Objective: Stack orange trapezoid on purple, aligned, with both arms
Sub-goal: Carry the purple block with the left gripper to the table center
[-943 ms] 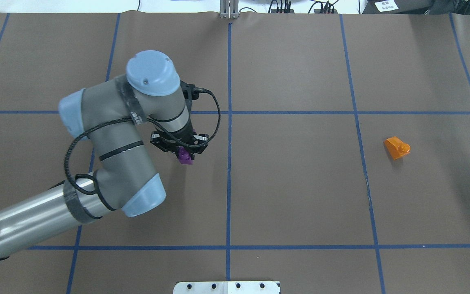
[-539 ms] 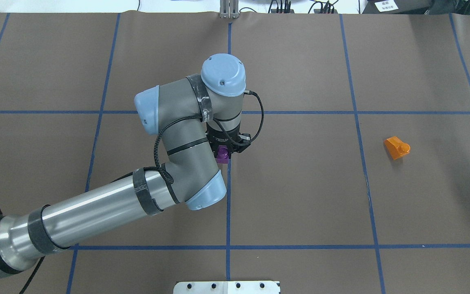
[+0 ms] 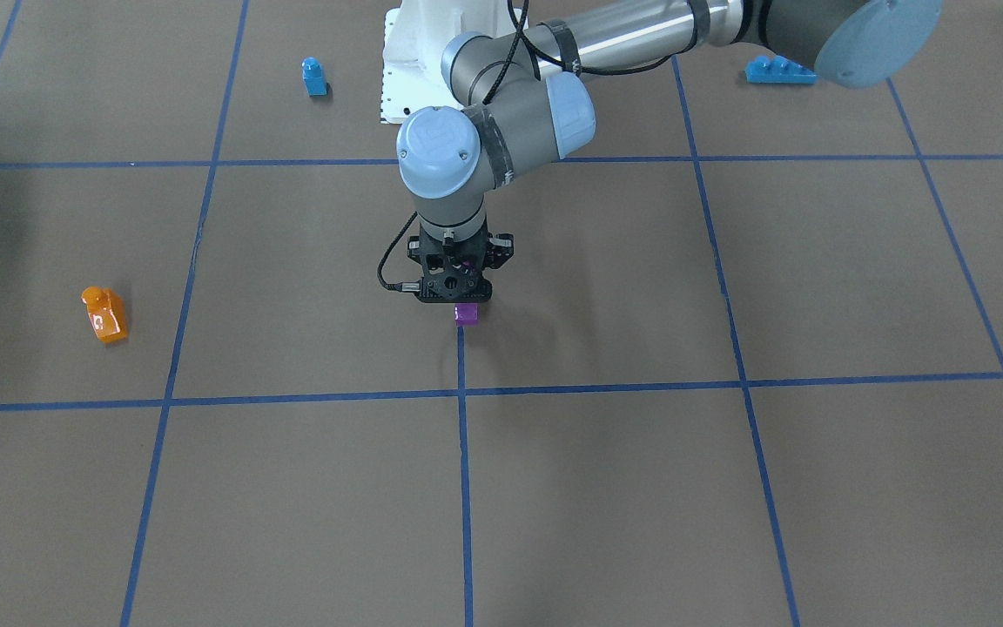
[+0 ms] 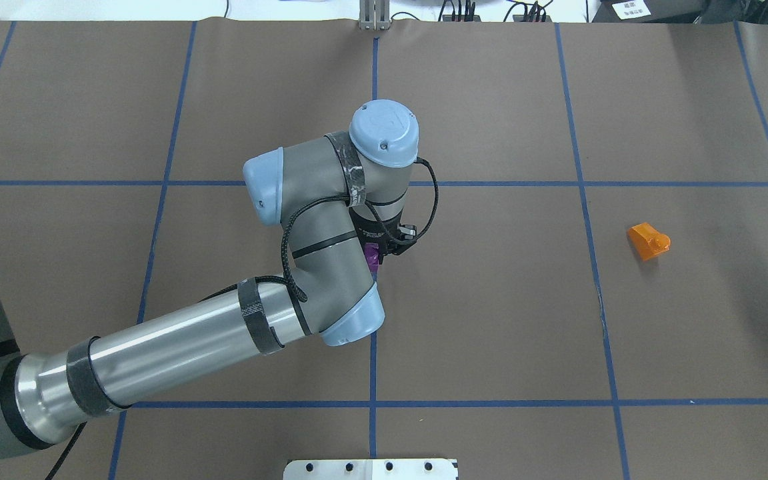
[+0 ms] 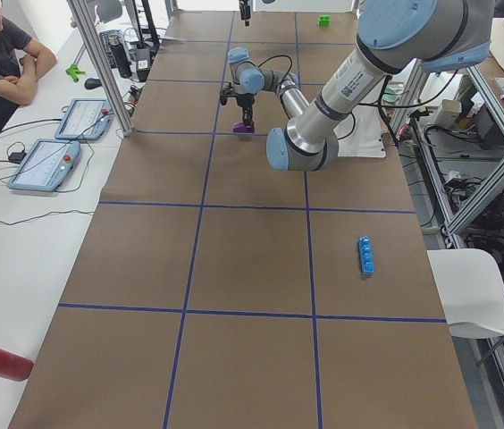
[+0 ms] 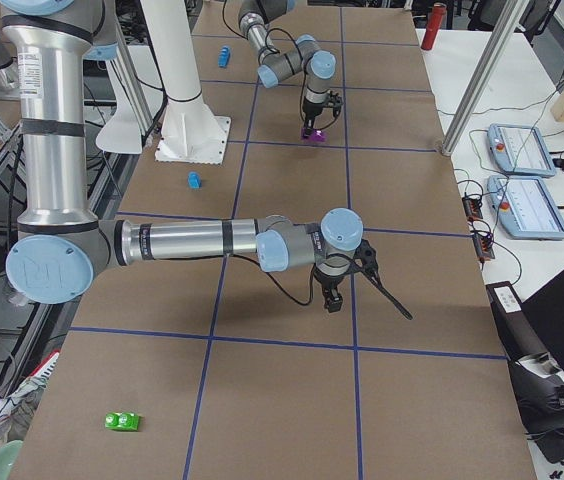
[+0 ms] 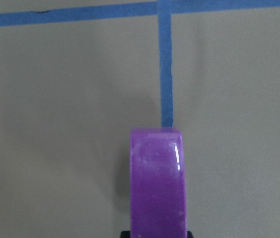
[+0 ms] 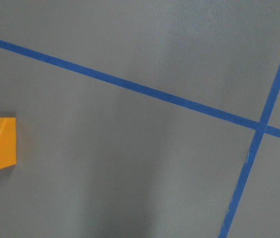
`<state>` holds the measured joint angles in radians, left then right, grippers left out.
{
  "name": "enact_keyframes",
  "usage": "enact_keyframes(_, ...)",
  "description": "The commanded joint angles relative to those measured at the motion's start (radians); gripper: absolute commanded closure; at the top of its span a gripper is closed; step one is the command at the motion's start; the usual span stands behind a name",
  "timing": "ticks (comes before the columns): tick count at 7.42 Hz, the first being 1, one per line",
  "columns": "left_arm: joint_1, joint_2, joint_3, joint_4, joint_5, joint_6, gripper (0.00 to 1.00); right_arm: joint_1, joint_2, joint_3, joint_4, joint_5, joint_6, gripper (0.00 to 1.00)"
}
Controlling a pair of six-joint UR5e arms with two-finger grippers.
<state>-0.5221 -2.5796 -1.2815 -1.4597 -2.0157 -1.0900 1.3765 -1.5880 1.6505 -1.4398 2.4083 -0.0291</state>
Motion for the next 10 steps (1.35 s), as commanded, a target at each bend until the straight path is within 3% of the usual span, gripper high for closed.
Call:
enact_keyframes(1,0.008,-0.001,0.007,-0.005,0.0,0.001,1.0,-0.004,-0.001,0.0,-0.001,0.0,0.0,0.0)
enact_keyframes(3,0.013,-0.001,0.011,-0.007,0.0,0.001,0.95,-0.01,-0.001,0.0,-0.001,0.0,0.0,0.0)
enact_keyframes(6,0.016,-0.001,0.013,-0.007,0.0,-0.007,0.7,-0.02,-0.001,-0.001,-0.001,0.0,0.0,0.0)
enact_keyframes(7,0.017,-0.001,0.013,-0.01,0.0,-0.01,0.46,-0.03,-0.001,-0.001,-0.001,0.0,0.0,0.0)
enact_keyframes(8,0.022,0.004,0.013,-0.037,0.0,-0.01,0.33,-0.039,-0.001,-0.001,-0.001,0.0,0.0,0.0)
enact_keyframes(9,0.022,0.004,0.019,-0.044,0.0,-0.01,0.3,-0.04,0.0,-0.001,-0.001,-0.001,0.0,0.0)
enact_keyframes(10,0.022,0.004,0.019,-0.045,0.0,-0.01,0.2,-0.042,0.002,-0.001,-0.001,-0.001,0.0,0.0)
